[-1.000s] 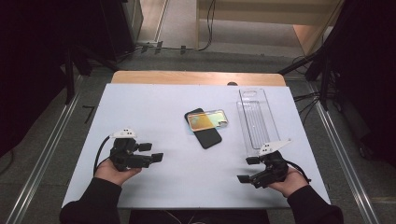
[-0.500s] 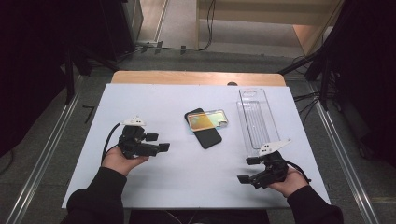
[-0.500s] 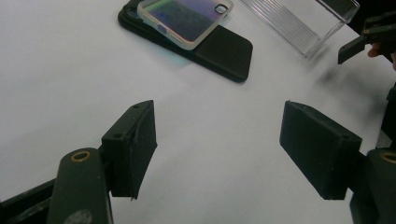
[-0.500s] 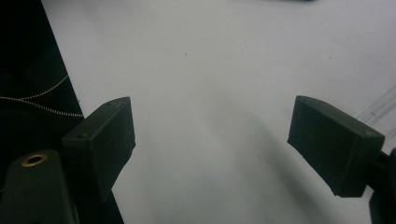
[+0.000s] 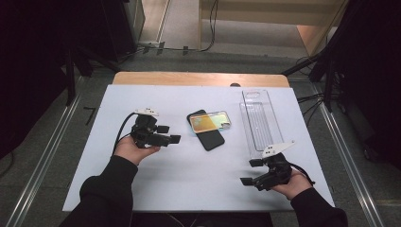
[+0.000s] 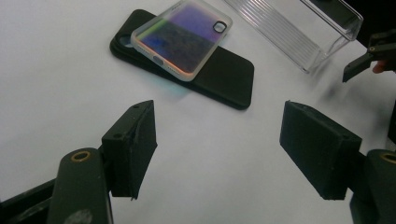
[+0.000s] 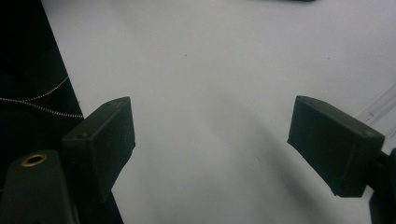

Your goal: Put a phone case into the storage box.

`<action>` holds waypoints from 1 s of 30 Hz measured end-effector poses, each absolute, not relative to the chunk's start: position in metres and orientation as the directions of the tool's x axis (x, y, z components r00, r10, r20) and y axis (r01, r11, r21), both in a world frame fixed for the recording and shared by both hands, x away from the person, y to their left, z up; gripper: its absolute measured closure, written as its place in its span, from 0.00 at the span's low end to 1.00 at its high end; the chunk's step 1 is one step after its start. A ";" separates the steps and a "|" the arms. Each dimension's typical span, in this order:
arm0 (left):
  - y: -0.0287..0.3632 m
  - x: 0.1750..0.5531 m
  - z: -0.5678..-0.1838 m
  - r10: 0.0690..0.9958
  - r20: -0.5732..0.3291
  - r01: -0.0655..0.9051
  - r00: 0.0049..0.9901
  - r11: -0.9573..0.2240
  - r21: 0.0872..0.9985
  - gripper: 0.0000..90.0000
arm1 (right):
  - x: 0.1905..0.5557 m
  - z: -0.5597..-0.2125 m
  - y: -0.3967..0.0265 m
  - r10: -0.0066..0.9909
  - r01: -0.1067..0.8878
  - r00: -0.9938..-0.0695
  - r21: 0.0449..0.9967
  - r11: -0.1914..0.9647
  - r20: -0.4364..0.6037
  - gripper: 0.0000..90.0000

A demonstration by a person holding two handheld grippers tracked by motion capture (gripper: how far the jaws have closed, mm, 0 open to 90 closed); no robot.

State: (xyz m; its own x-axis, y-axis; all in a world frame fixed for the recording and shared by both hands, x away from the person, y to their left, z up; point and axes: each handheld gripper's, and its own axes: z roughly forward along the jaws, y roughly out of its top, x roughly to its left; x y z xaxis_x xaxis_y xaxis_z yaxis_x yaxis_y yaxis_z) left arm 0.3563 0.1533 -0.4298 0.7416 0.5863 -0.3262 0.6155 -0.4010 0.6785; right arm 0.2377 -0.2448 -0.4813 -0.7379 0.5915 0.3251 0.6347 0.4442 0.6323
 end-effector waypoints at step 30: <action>0.094 0.414 -0.437 0.583 -0.288 0.598 0.760 -0.452 0.662 0.37 | 0.237 -0.482 -0.244 0.589 0.635 -0.740 0.627 0.451 0.325 0.14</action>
State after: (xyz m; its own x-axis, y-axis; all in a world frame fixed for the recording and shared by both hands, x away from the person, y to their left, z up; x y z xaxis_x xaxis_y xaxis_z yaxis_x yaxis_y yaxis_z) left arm 0.4143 0.0942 -0.4374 0.7595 0.5835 -0.2875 0.5979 -0.4522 0.6618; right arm 0.2373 -0.2436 -0.4819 -0.7398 0.5890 0.3253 0.6350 0.4513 0.6270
